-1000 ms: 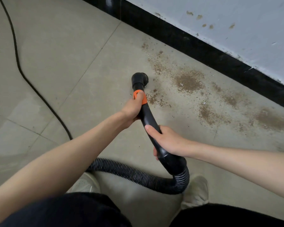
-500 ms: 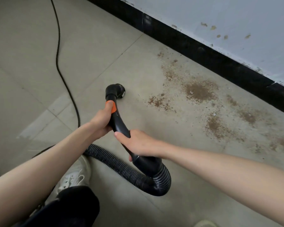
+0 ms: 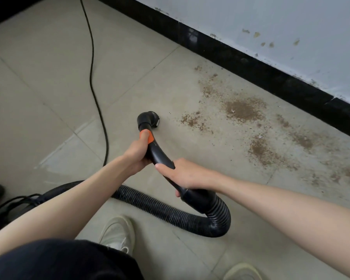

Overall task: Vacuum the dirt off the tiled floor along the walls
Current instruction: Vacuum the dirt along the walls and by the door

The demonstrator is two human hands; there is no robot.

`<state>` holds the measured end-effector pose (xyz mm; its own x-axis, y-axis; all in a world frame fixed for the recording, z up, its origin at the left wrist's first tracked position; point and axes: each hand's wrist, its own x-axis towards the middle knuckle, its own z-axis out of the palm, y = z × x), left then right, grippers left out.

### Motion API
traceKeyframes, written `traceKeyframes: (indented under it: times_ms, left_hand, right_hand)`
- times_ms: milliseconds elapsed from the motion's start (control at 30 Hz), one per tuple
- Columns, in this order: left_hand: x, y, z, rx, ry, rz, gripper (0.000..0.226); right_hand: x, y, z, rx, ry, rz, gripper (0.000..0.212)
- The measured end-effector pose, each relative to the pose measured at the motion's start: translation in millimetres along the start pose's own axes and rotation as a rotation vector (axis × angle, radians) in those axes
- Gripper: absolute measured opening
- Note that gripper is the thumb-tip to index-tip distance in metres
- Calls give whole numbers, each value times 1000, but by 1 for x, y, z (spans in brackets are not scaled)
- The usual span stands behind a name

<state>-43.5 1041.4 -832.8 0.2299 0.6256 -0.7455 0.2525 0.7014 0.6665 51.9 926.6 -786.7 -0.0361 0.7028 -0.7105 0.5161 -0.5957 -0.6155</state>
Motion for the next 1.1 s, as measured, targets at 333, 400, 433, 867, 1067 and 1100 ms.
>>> traceKeyframes:
  times_ms: [333,400,433,867,1067,1100]
  left_hand:
    - [8,19,35,95,-172,-21,36]
    - [6,18,38,109,-192,-29,37]
    - [4,16,38,111,-200,-33,37]
    - [-24,-34,8,-73,-23,-85,27]
    - [-36,-40,13,-109,-49,-94,26]
    - [-38,-41,14,-113,-56,-96,26]
  right_hand:
    - [-3,9,-15,51,140,97,58]
    - [-6,11,-13,88,147,117,59]
    - [-8,12,-11,89,139,125,59]
    - [-38,16,5,45,-131,134,56]
    - [-49,22,7,93,-154,147,60]
    - [-51,23,8,95,-156,149,60]
